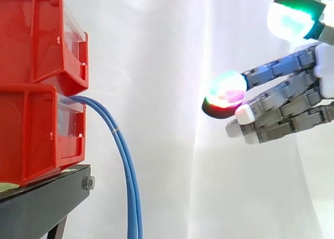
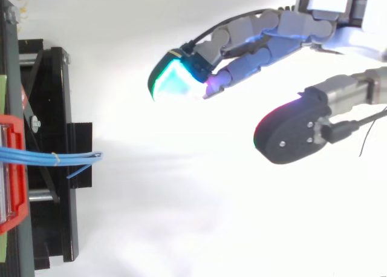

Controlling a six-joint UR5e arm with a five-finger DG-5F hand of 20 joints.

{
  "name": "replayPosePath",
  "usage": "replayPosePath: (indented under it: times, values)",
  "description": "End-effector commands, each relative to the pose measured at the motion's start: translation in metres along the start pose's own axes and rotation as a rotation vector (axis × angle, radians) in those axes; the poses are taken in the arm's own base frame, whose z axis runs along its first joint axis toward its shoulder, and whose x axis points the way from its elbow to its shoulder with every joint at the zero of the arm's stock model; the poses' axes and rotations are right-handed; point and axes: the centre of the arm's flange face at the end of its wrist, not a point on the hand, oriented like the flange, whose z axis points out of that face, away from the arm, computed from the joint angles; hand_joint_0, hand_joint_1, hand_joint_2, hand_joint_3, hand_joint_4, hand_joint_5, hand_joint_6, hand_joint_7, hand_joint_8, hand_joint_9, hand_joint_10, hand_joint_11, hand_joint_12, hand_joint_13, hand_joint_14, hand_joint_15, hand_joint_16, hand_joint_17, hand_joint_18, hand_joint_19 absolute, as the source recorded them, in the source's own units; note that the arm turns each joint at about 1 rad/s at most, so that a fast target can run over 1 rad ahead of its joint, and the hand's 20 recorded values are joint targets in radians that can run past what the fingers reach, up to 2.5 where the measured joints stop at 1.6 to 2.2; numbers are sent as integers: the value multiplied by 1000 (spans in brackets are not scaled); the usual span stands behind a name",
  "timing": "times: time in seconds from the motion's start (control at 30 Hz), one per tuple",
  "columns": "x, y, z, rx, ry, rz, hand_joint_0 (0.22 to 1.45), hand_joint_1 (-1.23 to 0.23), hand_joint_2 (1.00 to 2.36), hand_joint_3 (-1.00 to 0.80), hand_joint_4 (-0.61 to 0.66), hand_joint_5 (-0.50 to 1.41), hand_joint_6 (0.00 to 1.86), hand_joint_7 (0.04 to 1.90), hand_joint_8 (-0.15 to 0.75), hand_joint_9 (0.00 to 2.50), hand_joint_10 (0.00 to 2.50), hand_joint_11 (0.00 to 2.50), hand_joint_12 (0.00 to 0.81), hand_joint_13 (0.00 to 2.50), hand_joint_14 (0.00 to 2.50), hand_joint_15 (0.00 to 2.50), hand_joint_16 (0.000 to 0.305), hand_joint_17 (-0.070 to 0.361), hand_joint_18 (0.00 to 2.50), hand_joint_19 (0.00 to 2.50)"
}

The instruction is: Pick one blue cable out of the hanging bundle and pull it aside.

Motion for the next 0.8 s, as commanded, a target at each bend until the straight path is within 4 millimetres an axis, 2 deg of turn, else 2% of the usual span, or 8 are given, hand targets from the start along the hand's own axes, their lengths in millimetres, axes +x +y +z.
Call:
replayPosePath:
  times: [0.0, 0.23, 0.53, 0.77]
  values:
    - [4, -11, 8, -7, -8, -2, 553, -510, 1000, -500, 204, -196, 501, 574, 328, 654, 0, 0, 318, 317, 0, 6, 36, 81, 62, 0]
    - [12, -36, 23, -13, -11, 4, 555, -533, 1000, -500, 210, -191, 501, 577, 339, 697, 0, 0, 313, 366, 1, 22, 34, 76, 94, 0]
    - [14, -43, 36, -74, -46, 14, 553, -540, 1000, -500, 214, -189, 501, 581, 341, 718, 0, 0, 315, 389, 2, 31, 33, 74, 115, 0]
    - [26, -72, 51, -89, -54, 16, 552, -541, 1000, -500, 221, -185, 501, 583, 344, 734, 0, 0, 316, 402, 0, 35, 33, 74, 126, 0]
